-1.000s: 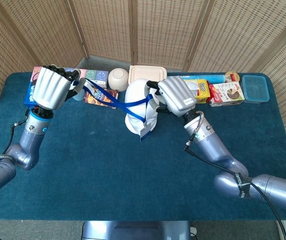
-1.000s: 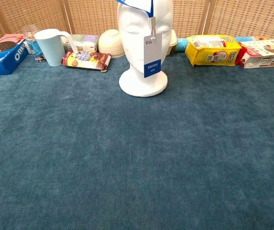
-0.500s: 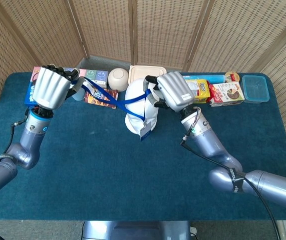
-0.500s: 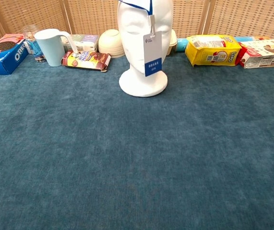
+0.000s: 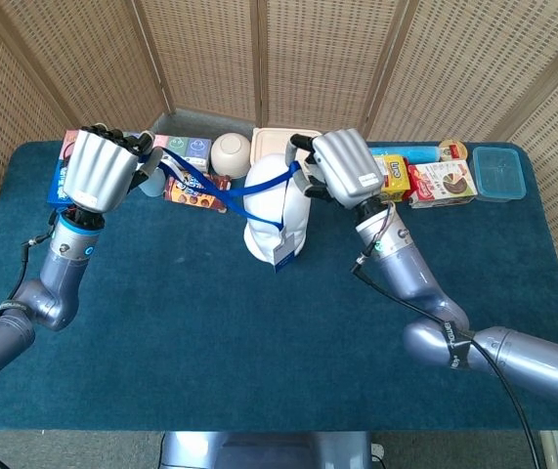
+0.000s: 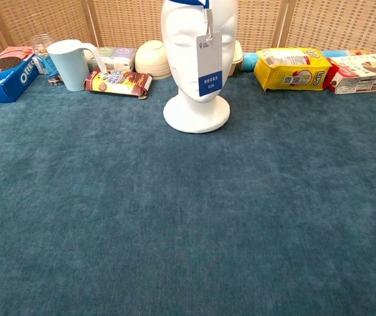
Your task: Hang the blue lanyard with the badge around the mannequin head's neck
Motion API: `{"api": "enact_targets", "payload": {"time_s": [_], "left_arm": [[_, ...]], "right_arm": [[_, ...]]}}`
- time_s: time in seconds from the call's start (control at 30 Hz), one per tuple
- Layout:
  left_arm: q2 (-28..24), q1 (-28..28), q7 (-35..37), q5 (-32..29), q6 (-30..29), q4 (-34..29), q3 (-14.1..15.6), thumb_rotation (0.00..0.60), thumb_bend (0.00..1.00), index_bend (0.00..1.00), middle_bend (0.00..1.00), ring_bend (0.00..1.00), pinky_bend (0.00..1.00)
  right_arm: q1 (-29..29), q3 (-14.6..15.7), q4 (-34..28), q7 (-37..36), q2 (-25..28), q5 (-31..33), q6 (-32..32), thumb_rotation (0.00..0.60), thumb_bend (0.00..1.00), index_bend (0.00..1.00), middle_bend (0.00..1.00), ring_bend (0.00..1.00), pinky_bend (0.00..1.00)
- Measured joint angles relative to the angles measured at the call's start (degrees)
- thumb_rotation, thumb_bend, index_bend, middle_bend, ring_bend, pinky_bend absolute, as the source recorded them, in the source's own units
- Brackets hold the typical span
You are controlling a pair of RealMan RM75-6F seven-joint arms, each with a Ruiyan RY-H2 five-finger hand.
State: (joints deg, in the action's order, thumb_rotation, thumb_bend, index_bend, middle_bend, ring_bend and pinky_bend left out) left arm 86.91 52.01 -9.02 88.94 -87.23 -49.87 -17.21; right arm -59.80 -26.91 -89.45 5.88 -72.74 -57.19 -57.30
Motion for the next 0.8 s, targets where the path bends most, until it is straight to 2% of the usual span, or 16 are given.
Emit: {"api": "enact_targets", "payload": {"time_s": [0.37,0.8], "left_arm": [[-0.09,0.82,-3.32,-0.62,1.47,-2.02,0.13,0.527,0.36,0.67,1.0,1.0,1.0],[0.86,1.38,-4.95,-1.21,2.22,-0.54,0.32,0.532,0.36,0.67,1.0,1.0,1.0]], "right_arm": [[-0.59,-0.1,3.24,1.32,-1.85,2.2,-0.15,0.6,0.58,0.77,1.0,1.0,1.0],[-0.97,-0.56,6.42,2.68,-4.27,3.13,-2.04,0.6,0.58,0.77,1.0,1.0,1.0]]}}
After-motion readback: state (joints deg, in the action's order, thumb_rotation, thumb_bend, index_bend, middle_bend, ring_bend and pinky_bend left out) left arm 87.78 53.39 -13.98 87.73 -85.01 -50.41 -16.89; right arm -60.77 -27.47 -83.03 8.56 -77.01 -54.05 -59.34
